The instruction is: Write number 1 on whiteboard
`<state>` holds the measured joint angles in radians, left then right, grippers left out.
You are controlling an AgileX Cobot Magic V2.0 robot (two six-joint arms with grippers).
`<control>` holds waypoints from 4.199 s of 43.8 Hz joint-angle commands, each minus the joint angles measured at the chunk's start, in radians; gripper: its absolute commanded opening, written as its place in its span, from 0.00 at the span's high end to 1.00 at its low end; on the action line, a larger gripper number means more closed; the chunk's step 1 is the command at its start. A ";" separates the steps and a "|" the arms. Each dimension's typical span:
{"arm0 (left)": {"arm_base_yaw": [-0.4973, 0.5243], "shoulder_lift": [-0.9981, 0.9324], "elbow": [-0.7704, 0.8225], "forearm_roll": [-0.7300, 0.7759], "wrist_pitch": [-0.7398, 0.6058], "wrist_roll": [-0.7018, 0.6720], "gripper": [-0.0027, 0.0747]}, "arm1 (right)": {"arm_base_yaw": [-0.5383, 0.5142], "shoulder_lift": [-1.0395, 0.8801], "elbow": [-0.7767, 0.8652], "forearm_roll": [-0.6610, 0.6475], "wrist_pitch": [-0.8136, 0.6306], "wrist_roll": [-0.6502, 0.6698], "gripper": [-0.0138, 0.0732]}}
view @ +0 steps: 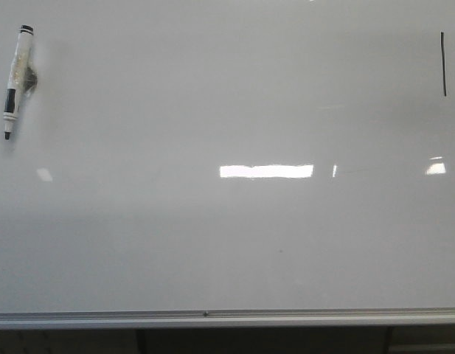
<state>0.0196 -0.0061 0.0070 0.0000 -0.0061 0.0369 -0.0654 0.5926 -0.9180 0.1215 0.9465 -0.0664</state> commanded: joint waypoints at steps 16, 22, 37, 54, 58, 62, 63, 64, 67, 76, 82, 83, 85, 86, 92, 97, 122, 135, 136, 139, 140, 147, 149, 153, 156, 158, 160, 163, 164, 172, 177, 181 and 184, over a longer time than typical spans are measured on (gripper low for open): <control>-0.011 -0.018 0.026 0.000 -0.089 -0.012 0.99 | -0.005 0.003 -0.023 -0.008 -0.070 -0.005 0.92; -0.045 -0.018 0.026 0.000 -0.089 -0.012 0.99 | -0.005 0.003 -0.023 -0.008 -0.070 -0.005 0.92; -0.052 -0.017 0.026 0.000 -0.089 -0.012 0.99 | -0.005 0.003 -0.023 -0.008 -0.070 -0.005 0.92; -0.052 -0.017 0.026 0.000 -0.089 -0.012 0.99 | -0.001 0.003 -0.022 -0.008 -0.072 -0.005 0.92; -0.052 -0.017 0.026 0.000 -0.089 -0.012 0.99 | -0.001 -0.009 -0.020 -0.008 -0.071 -0.005 0.92; -0.052 -0.017 0.026 0.000 -0.089 -0.012 0.99 | -0.001 -0.050 0.008 -0.008 -0.096 -0.005 0.92; -0.052 -0.017 0.026 0.000 -0.089 -0.012 0.99 | -0.001 -0.063 0.022 -0.008 -0.108 -0.005 0.92; -0.052 -0.017 0.026 0.000 -0.089 -0.012 0.99 | -0.001 -0.083 0.039 -0.008 -0.127 -0.005 0.92; -0.052 -0.017 0.026 0.000 -0.089 -0.012 0.99 | -0.001 -0.133 0.110 -0.008 -0.204 -0.005 0.92; -0.052 -0.017 0.026 0.000 -0.089 -0.012 0.99 | -0.001 -0.313 0.378 -0.008 -0.535 -0.005 0.92; -0.052 -0.017 0.026 0.000 -0.089 -0.012 0.99 | -0.001 -0.435 0.551 -0.008 -0.675 -0.005 0.92; -0.052 -0.017 0.026 0.000 -0.089 -0.012 0.99 | -0.001 -0.456 0.574 -0.008 -0.692 -0.005 0.92; -0.052 -0.017 0.026 0.000 -0.089 -0.012 0.99 | -0.001 -0.485 0.623 -0.008 -0.721 -0.005 0.92; -0.052 -0.017 0.026 0.000 -0.089 -0.012 0.99 | -0.001 -0.499 0.643 -0.008 -0.729 -0.005 0.92; -0.052 -0.017 0.026 0.000 -0.089 -0.012 0.99 | -0.001 -0.569 0.740 -0.008 -0.780 -0.005 0.92; -0.052 -0.017 0.026 0.000 -0.089 -0.012 0.99 | 0.005 -0.611 0.800 -0.008 -0.804 -0.005 0.92; -0.052 -0.017 0.026 0.000 -0.089 -0.012 0.99 | 0.036 -0.620 0.922 -0.008 -0.953 -0.005 0.92; -0.052 -0.017 0.026 0.000 -0.089 -0.012 0.99 | 0.036 -0.620 0.922 -0.008 -0.964 0.002 0.92; -0.052 -0.017 0.026 0.000 -0.089 -0.012 0.99 | 0.036 -0.620 0.922 -0.008 -0.967 0.011 0.92; -0.052 -0.017 0.026 0.000 -0.089 -0.012 0.99 | 0.036 -0.620 0.922 -0.011 -0.979 0.044 0.92; -0.052 -0.017 0.026 0.000 -0.089 -0.012 0.99 | 0.036 -0.620 0.922 -0.014 -0.980 0.053 0.92; -0.052 -0.017 0.026 0.000 -0.089 -0.012 0.99 | 0.036 -0.620 0.922 -0.057 -0.987 0.087 0.92; -0.052 -0.017 0.026 0.000 -0.089 -0.012 0.99 | 0.036 -0.620 0.922 -0.064 -0.988 0.089 0.92; -0.052 -0.017 0.026 0.000 -0.089 -0.012 0.99 | 0.036 -0.620 0.922 -0.065 -0.990 0.090 0.92; -0.052 -0.017 0.026 0.000 -0.089 -0.012 0.99 | 0.036 -0.620 0.922 -0.065 -0.991 0.100 0.92; -0.052 -0.017 0.026 0.000 -0.089 -0.012 0.99 | 0.036 -0.620 0.922 -0.068 -0.991 0.112 0.92; -0.052 -0.017 0.026 0.000 -0.089 -0.012 0.99 | 0.036 -0.620 0.922 -0.090 -0.994 0.133 0.92; -0.052 -0.017 0.026 0.000 -0.089 -0.012 0.99 | 0.036 -0.620 0.922 -0.122 -0.997 0.151 0.92; -0.052 -0.017 0.026 0.000 -0.089 -0.012 0.99 | 0.036 -0.620 0.922 -0.132 -0.997 0.154 0.92; -0.052 -0.017 0.026 0.000 -0.089 -0.012 0.99 | 0.036 -0.620 0.922 -0.143 -1.002 0.163 0.92; -0.052 -0.017 0.026 0.000 -0.089 -0.012 0.99 | 0.036 -0.620 0.922 -0.143 -1.002 0.163 0.92; -0.052 -0.017 0.026 0.000 -0.089 -0.012 0.99 | 0.036 -0.620 0.922 -0.143 -1.002 0.163 0.92; -0.052 -0.017 0.026 0.000 -0.089 -0.012 0.99 | 0.036 -0.620 0.922 -0.143 -1.002 0.163 0.92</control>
<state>-0.0265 -0.0061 0.0070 0.0000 -0.0076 0.0357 -0.0294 -0.0108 0.0271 -0.0054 0.0323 0.0984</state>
